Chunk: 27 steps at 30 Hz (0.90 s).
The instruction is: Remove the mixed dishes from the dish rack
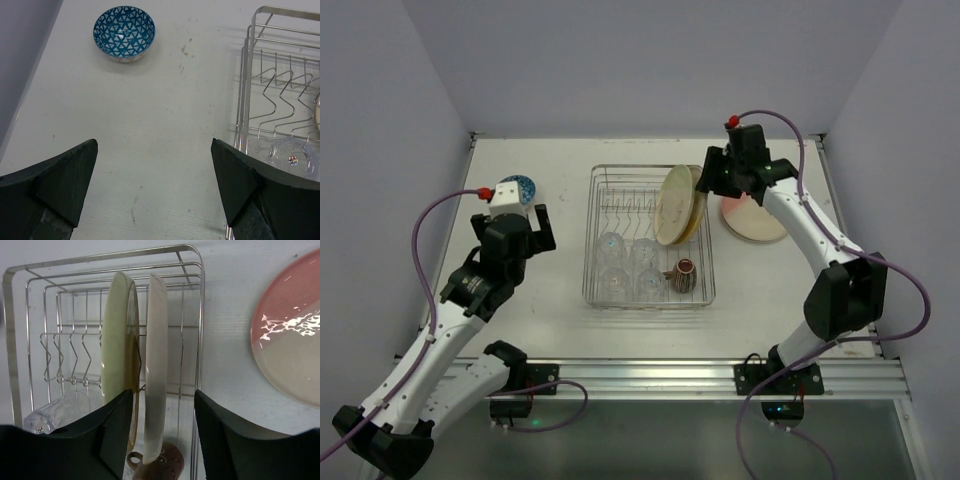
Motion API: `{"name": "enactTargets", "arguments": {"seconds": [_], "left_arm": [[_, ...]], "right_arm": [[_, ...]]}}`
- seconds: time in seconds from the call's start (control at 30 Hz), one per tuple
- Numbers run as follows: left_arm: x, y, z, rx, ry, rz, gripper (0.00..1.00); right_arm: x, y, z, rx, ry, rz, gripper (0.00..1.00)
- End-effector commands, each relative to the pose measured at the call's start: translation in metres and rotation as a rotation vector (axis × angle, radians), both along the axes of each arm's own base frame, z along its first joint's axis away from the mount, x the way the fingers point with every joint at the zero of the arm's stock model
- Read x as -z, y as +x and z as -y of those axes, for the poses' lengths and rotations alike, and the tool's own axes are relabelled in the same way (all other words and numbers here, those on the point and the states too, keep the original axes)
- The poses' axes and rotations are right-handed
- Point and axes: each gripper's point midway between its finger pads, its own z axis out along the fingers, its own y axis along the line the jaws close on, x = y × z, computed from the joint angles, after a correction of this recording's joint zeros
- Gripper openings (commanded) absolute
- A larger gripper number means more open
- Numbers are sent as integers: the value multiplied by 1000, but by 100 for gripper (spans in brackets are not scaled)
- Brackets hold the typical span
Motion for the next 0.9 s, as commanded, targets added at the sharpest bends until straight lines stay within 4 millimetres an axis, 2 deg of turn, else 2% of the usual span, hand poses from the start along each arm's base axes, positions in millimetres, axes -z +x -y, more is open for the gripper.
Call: {"name": "enactTargets", "arguments": {"seconds": [0.0, 0.13, 0.4, 0.6, 0.8, 0.87], "left_arm": [[-10, 5, -1, -13, -26, 54, 100], [-9, 5, 0, -9, -27, 52, 100], [-9, 6, 2, -2, -29, 49, 100], [-8, 5, 2, 2, -29, 49, 100], [-9, 5, 2, 4, -28, 51, 100], [-10, 5, 2, 6, -29, 52, 100]], "right_arm": [[-9, 4, -4, -22, -23, 22, 52], [3, 7, -5, -21, -40, -7, 44], [22, 10, -10, -6, -73, -38, 43], [27, 13, -14, -10, -82, -49, 40], [23, 11, -12, 11, -85, -40, 25], [17, 10, -12, 19, -76, -28, 10]]}}
